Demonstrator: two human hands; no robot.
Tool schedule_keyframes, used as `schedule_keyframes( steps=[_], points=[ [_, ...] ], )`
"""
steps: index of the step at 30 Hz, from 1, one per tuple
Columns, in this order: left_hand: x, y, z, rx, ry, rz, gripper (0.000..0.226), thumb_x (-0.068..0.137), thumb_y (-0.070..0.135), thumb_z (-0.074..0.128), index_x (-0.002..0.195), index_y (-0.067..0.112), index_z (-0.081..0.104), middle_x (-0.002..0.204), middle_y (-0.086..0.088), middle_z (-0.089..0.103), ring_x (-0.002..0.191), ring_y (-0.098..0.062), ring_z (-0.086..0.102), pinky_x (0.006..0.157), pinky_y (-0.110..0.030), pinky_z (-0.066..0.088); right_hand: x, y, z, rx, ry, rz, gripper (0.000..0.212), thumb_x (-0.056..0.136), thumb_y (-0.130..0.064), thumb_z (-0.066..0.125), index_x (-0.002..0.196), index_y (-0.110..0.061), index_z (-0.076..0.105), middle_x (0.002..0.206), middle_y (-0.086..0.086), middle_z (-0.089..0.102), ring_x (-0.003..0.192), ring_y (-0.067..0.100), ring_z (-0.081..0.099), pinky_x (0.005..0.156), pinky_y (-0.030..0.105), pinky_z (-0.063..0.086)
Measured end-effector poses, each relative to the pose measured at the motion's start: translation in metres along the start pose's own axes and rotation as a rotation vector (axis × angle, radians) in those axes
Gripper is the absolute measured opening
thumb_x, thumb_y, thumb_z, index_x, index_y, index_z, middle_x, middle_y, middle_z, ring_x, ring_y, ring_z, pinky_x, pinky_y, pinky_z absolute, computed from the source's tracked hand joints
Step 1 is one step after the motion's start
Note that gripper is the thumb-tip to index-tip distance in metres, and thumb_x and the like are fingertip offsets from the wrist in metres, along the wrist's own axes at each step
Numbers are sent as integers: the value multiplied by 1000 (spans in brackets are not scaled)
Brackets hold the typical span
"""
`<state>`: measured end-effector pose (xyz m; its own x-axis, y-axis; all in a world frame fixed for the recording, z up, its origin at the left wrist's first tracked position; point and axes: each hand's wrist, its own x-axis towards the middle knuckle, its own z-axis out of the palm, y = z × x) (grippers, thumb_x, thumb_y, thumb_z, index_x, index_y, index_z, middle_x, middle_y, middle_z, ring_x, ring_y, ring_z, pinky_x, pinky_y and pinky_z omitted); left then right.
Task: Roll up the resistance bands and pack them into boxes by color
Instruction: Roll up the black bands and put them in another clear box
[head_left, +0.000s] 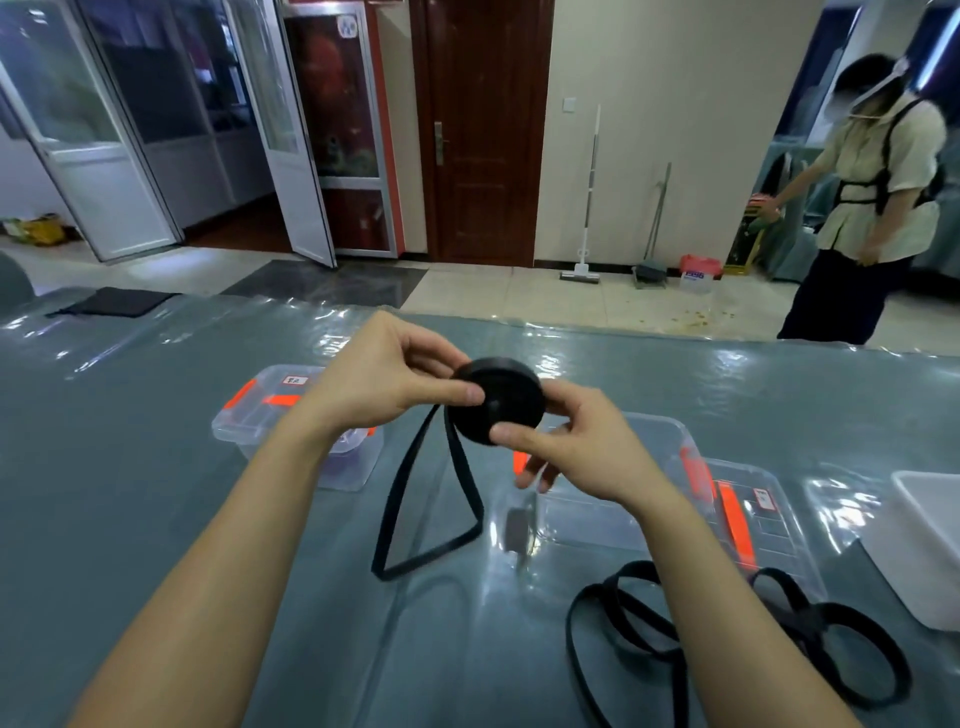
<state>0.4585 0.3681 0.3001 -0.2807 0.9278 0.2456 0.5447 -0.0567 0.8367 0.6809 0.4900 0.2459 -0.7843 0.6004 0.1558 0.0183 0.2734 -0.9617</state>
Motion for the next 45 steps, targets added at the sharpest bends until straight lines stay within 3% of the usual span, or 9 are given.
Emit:
schedule_keyframes(
  steps=[4, 10, 13, 17, 23, 27, 31, 38, 45],
  points=[
    [0, -7, 7, 229, -146, -34, 21, 75, 24, 101, 91, 26, 88, 80, 4, 84, 81, -16, 83, 90, -48, 67, 3, -2, -8, -241, 20, -31, 30, 85, -39, 91, 112, -38, 77, 112, -14, 78, 55, 28, 76, 52, 41, 60],
    [0, -1, 12, 435, -222, 4, 16, 77, 24, 98, 88, 24, 87, 73, 12, 80, 74, -7, 79, 77, -39, 64, 6, 2, -4, -368, -41, -21, 12, 87, -25, 91, 89, -27, 79, 77, -7, 79, 64, 18, 78, 68, 52, 65],
    [-1, 2, 13, 487, -222, 17, 15, 78, 24, 97, 89, 25, 87, 73, 13, 80, 73, -4, 78, 77, -38, 64, 4, 7, 1, -325, -32, 10, 15, 87, -28, 91, 93, -28, 77, 81, -10, 79, 65, 18, 79, 68, 51, 66],
    [-2, 5, 15, 521, -228, 39, 15, 78, 27, 97, 88, 27, 86, 74, 12, 81, 72, -2, 77, 78, -38, 64, 1, 12, 8, -518, 26, -22, 21, 85, -40, 90, 88, -33, 71, 71, -21, 75, 60, 5, 74, 60, 30, 54],
    [-4, 4, 15, 562, -207, 104, 15, 75, 38, 94, 85, 31, 85, 73, 15, 80, 71, 0, 75, 75, -38, 62, 2, 13, 9, -660, 23, -139, 18, 90, -49, 82, 96, -35, 74, 80, -16, 74, 69, 7, 71, 70, 33, 57],
    [-2, -4, 12, 454, -207, 66, 23, 73, 36, 98, 91, 29, 86, 78, 13, 82, 78, -4, 79, 82, -41, 65, 5, 15, 5, -471, 60, -105, 19, 85, -40, 91, 78, -41, 73, 68, -15, 74, 63, 8, 73, 60, 21, 49],
    [-9, -31, 3, 172, -197, -61, 32, 71, 19, 102, 100, 23, 88, 91, 1, 85, 91, -18, 84, 95, -45, 66, 5, 16, -7, -92, 100, -59, 13, 83, -19, 93, 92, -17, 83, 80, 4, 82, 70, 28, 80, 72, 43, 67],
    [-8, -45, 13, -338, 43, 18, 36, 69, 21, 102, 102, 29, 89, 105, -8, 85, 103, -24, 82, 93, -30, 64, 10, 14, -13, 285, 192, -113, 26, 82, -24, 88, 101, -8, 82, 88, 21, 81, 69, 37, 79, 67, 32, 65],
    [-1, -42, 8, -173, 26, -3, 35, 68, 29, 102, 100, 25, 89, 97, -6, 86, 97, -24, 84, 97, -41, 66, 1, 36, 3, 228, 51, 22, 39, 87, -18, 88, 120, -3, 73, 113, 14, 81, 87, 38, 82, 83, 46, 68]
  ],
)
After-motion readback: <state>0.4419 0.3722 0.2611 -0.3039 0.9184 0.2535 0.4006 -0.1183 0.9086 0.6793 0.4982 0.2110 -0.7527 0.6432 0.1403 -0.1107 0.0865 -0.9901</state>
